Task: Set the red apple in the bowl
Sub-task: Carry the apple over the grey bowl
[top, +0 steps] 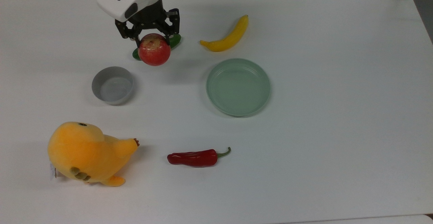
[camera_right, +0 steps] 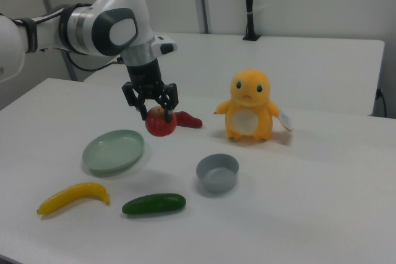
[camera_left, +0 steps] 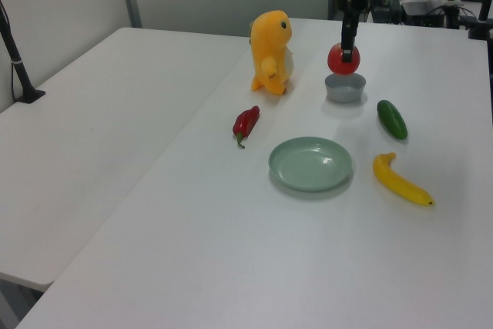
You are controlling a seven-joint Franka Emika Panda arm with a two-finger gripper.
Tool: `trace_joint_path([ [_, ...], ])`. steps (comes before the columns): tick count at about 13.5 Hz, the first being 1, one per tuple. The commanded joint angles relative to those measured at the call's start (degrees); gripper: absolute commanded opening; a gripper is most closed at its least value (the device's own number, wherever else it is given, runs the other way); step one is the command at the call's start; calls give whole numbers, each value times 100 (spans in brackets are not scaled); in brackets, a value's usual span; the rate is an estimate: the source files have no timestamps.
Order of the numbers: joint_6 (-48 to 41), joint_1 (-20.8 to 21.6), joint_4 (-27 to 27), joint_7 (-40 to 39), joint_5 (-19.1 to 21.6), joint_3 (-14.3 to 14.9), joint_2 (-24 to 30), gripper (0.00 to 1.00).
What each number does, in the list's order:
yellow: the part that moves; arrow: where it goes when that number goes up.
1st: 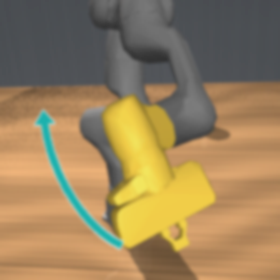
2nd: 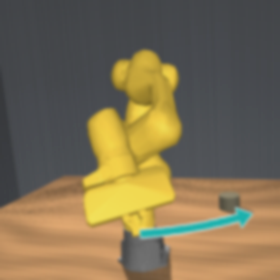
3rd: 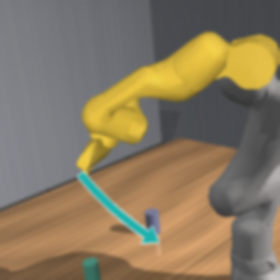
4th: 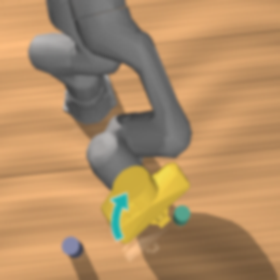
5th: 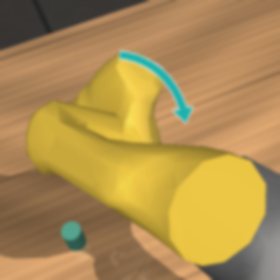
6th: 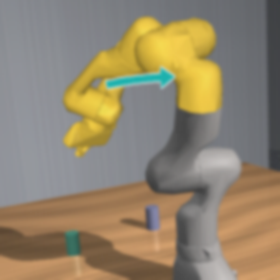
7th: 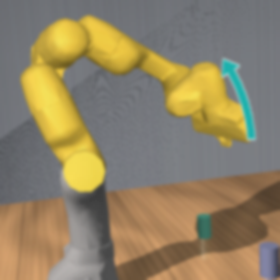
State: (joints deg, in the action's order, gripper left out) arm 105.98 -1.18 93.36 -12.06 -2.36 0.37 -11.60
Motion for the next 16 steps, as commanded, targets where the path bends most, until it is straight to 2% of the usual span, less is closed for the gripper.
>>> trace_joint_path([
  [1,-86,-154,-168,-233,-54,217,-43,51],
  [4,158,-382,-257,-1024,-27,613,-262,51],
  [6,965,-689,-231,-1061,43,631,-394,51],
  [8,1187,-805,-239,-1070,43,623,-623,51],
  [11,1408,-805,-187,-1061,43,623,-825,51],
  [16,1988,-744,366,-860,52,544,-940,51],
])
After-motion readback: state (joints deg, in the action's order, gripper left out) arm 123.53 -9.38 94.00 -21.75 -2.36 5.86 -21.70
